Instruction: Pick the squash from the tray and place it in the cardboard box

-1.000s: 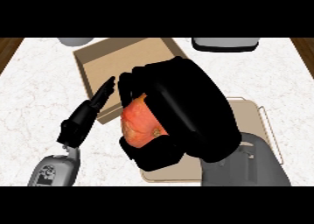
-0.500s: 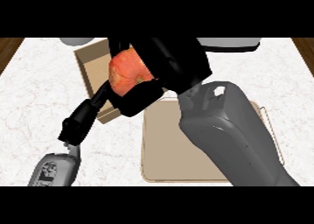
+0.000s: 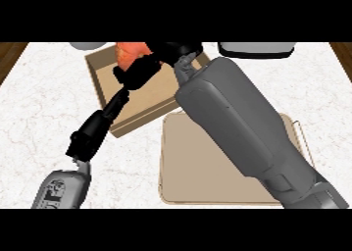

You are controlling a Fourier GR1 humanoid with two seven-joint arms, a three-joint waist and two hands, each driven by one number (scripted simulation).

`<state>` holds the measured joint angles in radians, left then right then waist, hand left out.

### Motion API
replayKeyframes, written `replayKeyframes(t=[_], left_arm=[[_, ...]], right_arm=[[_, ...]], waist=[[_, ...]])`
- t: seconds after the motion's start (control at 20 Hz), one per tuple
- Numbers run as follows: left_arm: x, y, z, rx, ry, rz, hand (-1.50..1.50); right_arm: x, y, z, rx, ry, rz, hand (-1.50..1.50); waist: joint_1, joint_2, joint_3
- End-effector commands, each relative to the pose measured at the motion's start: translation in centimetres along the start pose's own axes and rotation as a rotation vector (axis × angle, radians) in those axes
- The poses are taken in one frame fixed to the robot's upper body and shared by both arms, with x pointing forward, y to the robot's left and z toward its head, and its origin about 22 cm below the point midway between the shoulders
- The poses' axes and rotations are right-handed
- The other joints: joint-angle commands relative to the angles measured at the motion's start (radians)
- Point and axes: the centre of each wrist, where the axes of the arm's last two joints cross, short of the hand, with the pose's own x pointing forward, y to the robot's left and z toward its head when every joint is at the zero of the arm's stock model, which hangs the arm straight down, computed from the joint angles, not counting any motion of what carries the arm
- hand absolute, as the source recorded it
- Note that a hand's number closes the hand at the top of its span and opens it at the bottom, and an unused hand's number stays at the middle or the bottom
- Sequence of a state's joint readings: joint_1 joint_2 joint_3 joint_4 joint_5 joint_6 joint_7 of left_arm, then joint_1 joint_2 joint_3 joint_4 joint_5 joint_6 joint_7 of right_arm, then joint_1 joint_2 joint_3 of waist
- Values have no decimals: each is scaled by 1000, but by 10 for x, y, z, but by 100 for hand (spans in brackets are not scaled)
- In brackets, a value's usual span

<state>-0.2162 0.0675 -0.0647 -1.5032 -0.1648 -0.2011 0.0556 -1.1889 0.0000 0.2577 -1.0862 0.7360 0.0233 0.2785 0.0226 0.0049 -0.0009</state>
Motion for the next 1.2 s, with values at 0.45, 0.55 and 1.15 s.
replayKeyframes(t=[0.45,0.55,1.15], left_arm=[[10,-13,1,-48,-11,-8,0],[20,-16,-18,-30,-25,-11,0],[19,-18,-17,-57,-33,-4,0]], right_arm=[[-61,57,-22,101,127,23,150],[-74,71,-10,129,217,-60,-150],[-108,77,1,-91,220,-448,-150]], waist=[[41,11,0],[42,13,0],[62,23,2]])
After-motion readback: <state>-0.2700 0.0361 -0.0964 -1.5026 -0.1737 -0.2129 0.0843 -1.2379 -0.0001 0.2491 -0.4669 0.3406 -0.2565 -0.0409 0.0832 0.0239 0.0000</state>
